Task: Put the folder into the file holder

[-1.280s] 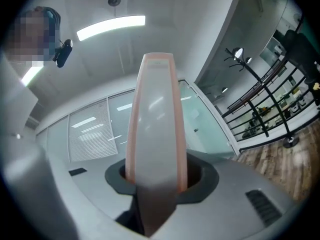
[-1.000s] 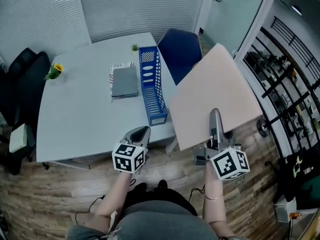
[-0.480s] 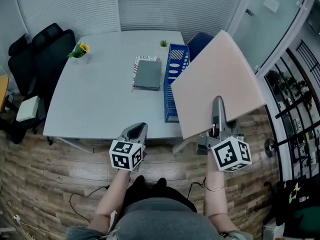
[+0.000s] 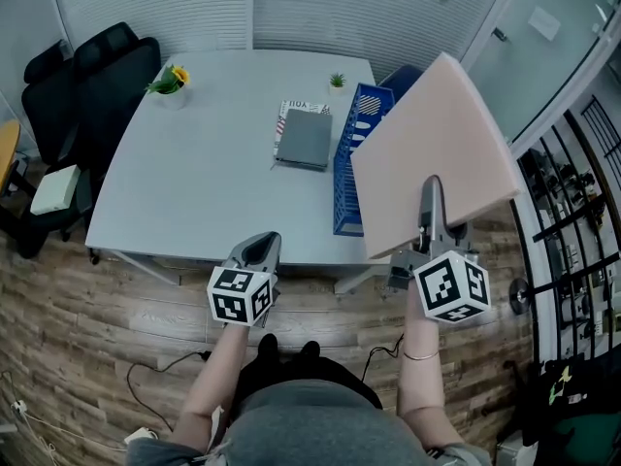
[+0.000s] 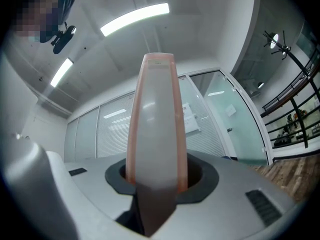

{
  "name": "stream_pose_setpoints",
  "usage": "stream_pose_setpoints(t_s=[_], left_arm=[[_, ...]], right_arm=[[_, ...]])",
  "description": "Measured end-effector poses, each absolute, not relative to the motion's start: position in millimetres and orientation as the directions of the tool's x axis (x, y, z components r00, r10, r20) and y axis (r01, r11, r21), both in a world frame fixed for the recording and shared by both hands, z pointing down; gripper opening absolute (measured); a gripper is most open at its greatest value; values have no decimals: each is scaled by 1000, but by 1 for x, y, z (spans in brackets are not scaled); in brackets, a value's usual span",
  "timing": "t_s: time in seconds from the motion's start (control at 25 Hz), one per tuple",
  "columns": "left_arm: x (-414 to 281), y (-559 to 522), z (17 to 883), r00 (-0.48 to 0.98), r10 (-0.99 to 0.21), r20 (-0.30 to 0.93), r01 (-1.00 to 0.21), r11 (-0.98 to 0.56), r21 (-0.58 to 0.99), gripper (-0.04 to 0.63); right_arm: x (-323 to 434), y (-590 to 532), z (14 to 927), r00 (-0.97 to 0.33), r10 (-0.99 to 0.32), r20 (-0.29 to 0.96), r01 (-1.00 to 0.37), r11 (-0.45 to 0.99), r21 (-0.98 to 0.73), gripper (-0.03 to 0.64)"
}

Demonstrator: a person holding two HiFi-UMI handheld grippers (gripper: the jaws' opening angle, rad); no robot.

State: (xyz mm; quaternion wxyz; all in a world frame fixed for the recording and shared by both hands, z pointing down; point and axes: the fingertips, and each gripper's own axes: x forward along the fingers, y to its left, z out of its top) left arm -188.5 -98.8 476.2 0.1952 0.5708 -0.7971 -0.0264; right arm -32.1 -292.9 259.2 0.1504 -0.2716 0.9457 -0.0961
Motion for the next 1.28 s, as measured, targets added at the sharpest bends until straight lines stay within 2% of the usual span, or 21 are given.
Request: stream_pose_setpoints(t_s=[0.6, 1.28], left_arm=[[-218, -90, 484, -261, -921, 288, -893, 344, 291, 31], [-260, -74, 507, -295, -893, 341, -865, 401, 303, 31]], right_arm=[[-66, -313, 264, -766, -609, -205, -576, 792, -202, 156], [-119, -340, 279, -746, -634, -203, -616, 773, -152, 158]])
